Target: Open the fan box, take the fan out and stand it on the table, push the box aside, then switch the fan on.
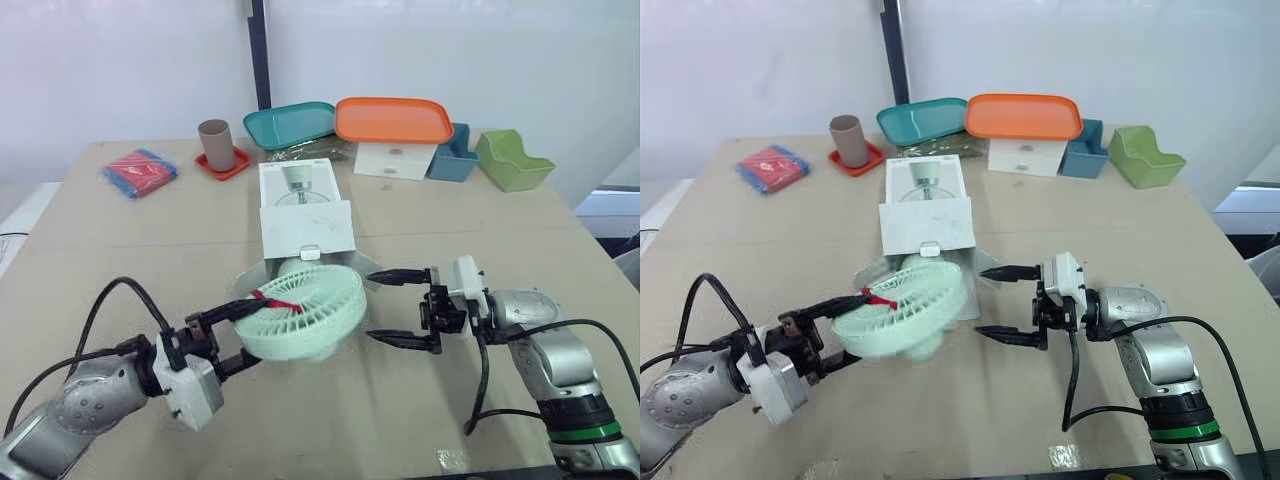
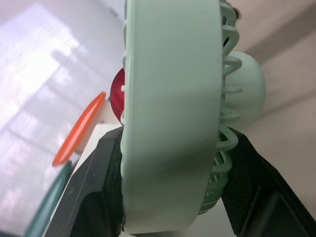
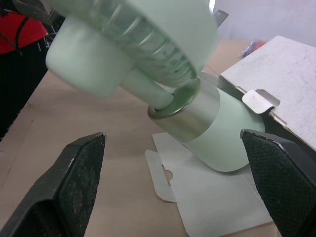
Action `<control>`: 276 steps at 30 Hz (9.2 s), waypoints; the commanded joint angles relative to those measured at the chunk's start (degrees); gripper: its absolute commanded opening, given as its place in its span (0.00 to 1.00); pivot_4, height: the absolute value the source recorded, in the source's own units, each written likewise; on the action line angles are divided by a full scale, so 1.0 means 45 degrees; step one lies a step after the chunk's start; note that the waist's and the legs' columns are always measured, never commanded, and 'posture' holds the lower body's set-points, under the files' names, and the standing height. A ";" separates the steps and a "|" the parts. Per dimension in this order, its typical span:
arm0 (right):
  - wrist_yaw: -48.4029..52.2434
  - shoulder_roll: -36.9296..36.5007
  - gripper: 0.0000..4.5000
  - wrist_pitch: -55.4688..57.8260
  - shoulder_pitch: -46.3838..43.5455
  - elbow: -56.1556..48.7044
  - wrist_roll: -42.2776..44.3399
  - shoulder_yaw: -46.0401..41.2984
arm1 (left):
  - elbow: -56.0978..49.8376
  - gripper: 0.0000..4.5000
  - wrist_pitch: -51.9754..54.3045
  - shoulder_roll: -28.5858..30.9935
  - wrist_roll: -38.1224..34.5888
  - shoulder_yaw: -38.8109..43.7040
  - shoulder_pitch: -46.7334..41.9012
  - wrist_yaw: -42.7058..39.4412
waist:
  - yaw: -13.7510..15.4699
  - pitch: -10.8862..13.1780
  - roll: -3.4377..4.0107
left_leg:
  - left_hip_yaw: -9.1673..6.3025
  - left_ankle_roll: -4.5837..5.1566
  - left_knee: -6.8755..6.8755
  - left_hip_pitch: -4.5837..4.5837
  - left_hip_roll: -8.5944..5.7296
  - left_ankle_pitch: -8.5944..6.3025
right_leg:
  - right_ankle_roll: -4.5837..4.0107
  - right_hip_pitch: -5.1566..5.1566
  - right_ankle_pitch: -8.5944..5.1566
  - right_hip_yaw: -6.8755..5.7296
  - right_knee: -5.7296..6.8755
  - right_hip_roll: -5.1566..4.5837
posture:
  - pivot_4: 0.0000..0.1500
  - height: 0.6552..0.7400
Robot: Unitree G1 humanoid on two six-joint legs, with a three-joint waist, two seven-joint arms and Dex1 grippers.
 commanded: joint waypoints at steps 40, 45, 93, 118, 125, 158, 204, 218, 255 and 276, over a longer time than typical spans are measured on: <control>-0.0043 0.1298 1.00 -0.0630 -0.1459 0.1355 -0.0618 0.0960 | -0.5237 0.45 1.4466 -0.4698 -0.8260 0.7806 -0.1190 1.0130 | 0.0015 0.0007 -0.0038 | 0.0007 -0.0079 0.0022 -0.0004 0.0001 0.0030 | -0.0014 0.0000 0.0009 0.0028 -0.0001 0.0021 | 1.00 1.00; -0.0792 0.1669 1.00 0.0526 -0.1797 0.1161 0.0023 0.0606 | -0.4197 0.45 1.4835 -0.4670 -0.8963 0.8437 -0.1664 1.0112 | -0.0001 0.0006 -0.0041 | 0.0006 -0.0085 0.0022 -0.0009 0.0001 0.0030 | -0.0015 -0.0006 0.0009 0.0029 -0.0001 0.0021 | 1.00 1.00; -0.1091 0.1685 1.00 0.0654 -0.1495 0.0770 0.0088 0.0099 | -0.2126 0.45 1.7092 -0.4071 -0.7646 0.8326 -0.3817 0.9017 | 0.0013 0.0002 -0.0067 | -0.0003 -0.0093 0.0022 -0.0014 -0.0001 0.0029 | -0.0020 -0.0018 0.0015 0.0028 0.0004 0.0020 | 1.00 1.00; -0.1366 0.1642 1.00 0.0438 -0.1373 0.0455 -0.0205 0.0240 | -0.0057 0.96 1.5968 -0.4467 -0.6128 0.8438 -0.4347 0.6810 | 0.0007 -0.0014 -0.0054 | -0.0006 -0.0100 0.0022 0.0004 -0.0002 0.0033 | -0.0020 -0.0014 0.0015 0.0027 0.0030 0.0021 | 1.00 1.00; -0.1302 0.1692 1.00 0.0223 -0.1343 0.0642 -0.0275 0.0330 | -0.0183 0.99 1.5609 -0.4291 -0.5250 0.8297 -0.4330 0.6258 | 0.0010 -0.0012 -0.0058 | -0.0009 -0.0105 0.0022 -0.0002 -0.0003 0.0035 | -0.0019 -0.0016 0.0014 0.0026 0.0028 0.0018 | 1.00 1.00; -0.7144 0.3813 1.00 0.3915 -0.2376 -0.2297 -0.2743 0.2423 | -0.0444 0.99 1.0055 -0.2531 -0.4151 0.3867 -0.0146 -0.4528 | -0.0031 0.0004 -0.0039 | 0.0010 -0.0081 0.0013 0.0000 0.0038 0.0018 | -0.0030 -0.0025 0.0011 0.0039 0.0027 0.0062 | 1.00 1.00; -1.4369 0.7747 0.01 0.8735 -0.4551 0.0917 -0.5448 0.2036 | 0.1220 1.00 0.8158 -0.3746 -0.2660 0.2482 -0.1194 -0.5156 | -0.0298 0.0005 -0.0037 | 0.0041 -0.0078 0.0002 -0.0035 0.0113 0.0016 | -0.0076 -0.0125 0.0034 0.0080 0.0077 0.0148 | 1.00 1.00; -1.3970 0.7050 0.01 0.7900 -0.4192 0.1033 -0.5382 0.1475 | 0.1197 1.00 0.8203 -0.3823 -0.2558 0.2194 -0.1296 -0.5076 | -0.0299 0.0005 -0.0037 | 0.0060 -0.0076 0.0001 -0.0036 0.0117 0.0015 | -0.0076 -0.0132 0.0034 0.0093 0.0084 0.0151 | 1.00 1.00; -1.3397 0.1670 0.01 1.0248 0.0727 -0.2106 -0.3937 -0.4901 | 0.1518 1.00 0.8652 -0.3373 -0.2986 0.1502 -0.2308 -0.6519 | -0.0260 0.0002 -0.0038 | 0.0087 -0.0039 0.0010 0.0010 0.0120 -0.0004 | -0.0051 -0.0048 0.0017 0.0153 0.0071 0.0186 | 1.00 1.00; -1.0072 -0.0312 0.35 0.7560 0.2335 -0.1121 -0.3045 -0.5249 | 0.1469 1.00 0.8808 -0.3704 -0.2991 0.1420 -0.2393 -0.6308 | -0.0234 0.0010 -0.0026 | 0.0088 -0.0015 0.0013 0.0030 0.0115 -0.0018 | -0.0028 -0.0018 0.0003 0.0165 0.0053 0.0185 | 1.00 1.00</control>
